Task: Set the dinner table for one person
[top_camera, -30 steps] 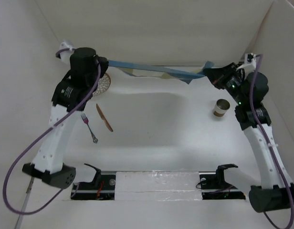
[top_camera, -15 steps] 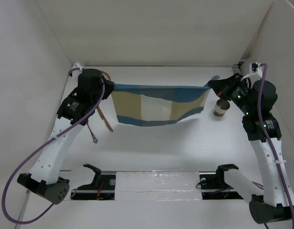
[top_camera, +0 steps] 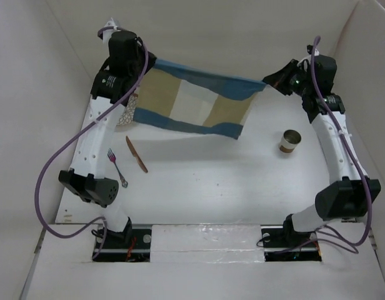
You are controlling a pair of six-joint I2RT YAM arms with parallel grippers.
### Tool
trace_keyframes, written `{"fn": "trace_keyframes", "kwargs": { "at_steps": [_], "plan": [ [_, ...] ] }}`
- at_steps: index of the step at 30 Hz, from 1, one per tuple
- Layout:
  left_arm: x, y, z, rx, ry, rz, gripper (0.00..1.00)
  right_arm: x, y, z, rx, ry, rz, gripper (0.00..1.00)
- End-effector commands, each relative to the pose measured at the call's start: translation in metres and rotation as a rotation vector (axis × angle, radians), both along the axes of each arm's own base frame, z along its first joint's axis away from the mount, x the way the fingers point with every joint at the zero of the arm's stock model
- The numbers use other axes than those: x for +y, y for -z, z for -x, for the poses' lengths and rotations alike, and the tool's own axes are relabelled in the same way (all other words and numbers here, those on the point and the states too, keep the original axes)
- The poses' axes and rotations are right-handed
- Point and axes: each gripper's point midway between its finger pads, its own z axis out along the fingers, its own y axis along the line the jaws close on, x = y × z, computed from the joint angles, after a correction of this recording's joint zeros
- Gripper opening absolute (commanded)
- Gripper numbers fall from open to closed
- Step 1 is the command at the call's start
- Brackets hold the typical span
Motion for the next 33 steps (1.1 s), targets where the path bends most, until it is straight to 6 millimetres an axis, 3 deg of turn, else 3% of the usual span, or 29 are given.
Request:
{"fn": "trace_keyframes", "kwargs": {
  "at_steps": [1,3,4,5,6,7,8,9,10,11,13,14,16,17,18,19,20,21,22,23,24,26,27,30,32,33],
  "plan": [
    [-0.001,-0.033,-0.002,-0.119,0.057,-0.054,0.00,-0.002,-0.065,-0.001,-0.215,-0.032,0.031,0.00],
    [-0.001,-0.034,0.002,-0.155,0.072,-0.066,0.00,0.001,-0.063,0.000,-0.232,-0.050,0.037,0.00],
    [-0.007,-0.015,-0.005,-0.158,0.094,-0.061,0.00,0.001,-0.062,0.001,-0.240,-0.050,0.038,0.00],
    [-0.008,-0.007,-0.004,-0.169,0.105,-0.067,0.00,0.002,-0.065,0.002,-0.270,-0.060,0.037,0.00],
    [-0.007,-0.012,0.007,-0.208,0.113,-0.056,0.00,0.004,-0.061,0.004,-0.269,-0.069,0.035,0.00],
    [-0.010,-0.017,0.009,-0.268,0.127,-0.039,0.00,0.003,-0.044,0.006,-0.238,-0.071,0.043,0.00],
    [-0.012,0.027,0.008,-0.200,0.144,-0.053,0.00,0.003,-0.033,0.004,-0.225,-0.073,0.055,0.00],
    [-0.012,0.027,0.019,-0.220,0.153,-0.031,0.00,0.007,-0.025,0.009,-0.208,-0.083,0.053,0.00],
    [-0.013,0.039,0.022,-0.213,0.163,-0.018,0.00,0.006,0.003,0.013,-0.156,-0.087,0.064,0.00],
    [-0.015,0.072,0.023,-0.182,0.174,-0.024,0.00,0.010,0.019,0.017,-0.123,-0.088,0.065,0.00],
    [-0.021,0.092,0.034,-0.169,0.201,0.004,0.00,0.010,0.048,0.024,-0.081,-0.070,0.072,0.00],
    [-0.023,0.121,0.037,-0.129,0.211,0.007,0.00,0.013,0.078,0.036,-0.029,-0.073,0.075,0.00],
    [-0.031,0.143,0.049,-0.095,0.237,0.001,0.00,0.004,0.104,0.049,0.021,-0.022,0.081,0.11],
    [-0.036,0.152,0.056,-0.077,0.263,0.001,0.12,0.003,0.119,0.067,0.041,-0.022,0.082,0.21],
    [-0.041,0.180,0.068,-0.015,0.303,0.027,0.23,0.001,0.122,0.076,0.037,-0.011,0.085,0.44],
    [-0.042,0.189,0.077,0.000,0.318,0.044,0.35,0.000,0.121,0.085,0.027,0.008,0.078,0.56],
    [-0.040,0.184,0.091,-0.019,0.334,0.063,0.51,0.000,0.118,0.096,0.006,0.009,0.077,0.74],
    [-0.039,0.187,0.101,-0.019,0.345,0.076,0.88,-0.003,0.103,0.116,-0.058,0.025,0.064,1.00],
    [-0.036,0.206,0.116,0.028,0.352,0.079,1.00,-0.003,0.095,0.126,-0.083,0.026,0.062,1.00],
    [-0.032,0.186,0.133,-0.025,0.363,0.091,1.00,-0.009,0.087,0.134,-0.102,0.058,0.067,1.00],
    [-0.028,0.181,0.143,-0.039,0.363,0.093,1.00,-0.012,0.065,0.148,-0.164,0.074,0.064,1.00],
    [-0.011,0.175,0.156,-0.054,0.300,0.081,1.00,-0.012,0.058,0.158,-0.172,0.071,0.078,1.00],
    [-0.003,0.159,0.164,-0.097,0.278,0.070,1.00,-0.013,0.055,0.159,-0.178,0.070,0.089,1.00],
    [0.003,0.148,0.162,-0.100,0.251,0.036,1.00,-0.007,0.063,0.143,-0.162,0.040,0.122,1.00],
    [-0.002,0.145,0.151,-0.093,0.264,0.021,1.00,0.002,0.092,0.119,-0.073,-0.003,0.166,1.00],
    [-0.007,0.165,0.137,-0.029,0.268,-0.007,1.00,0.001,0.103,0.107,-0.039,0.001,0.195,1.00]
  ]
}}
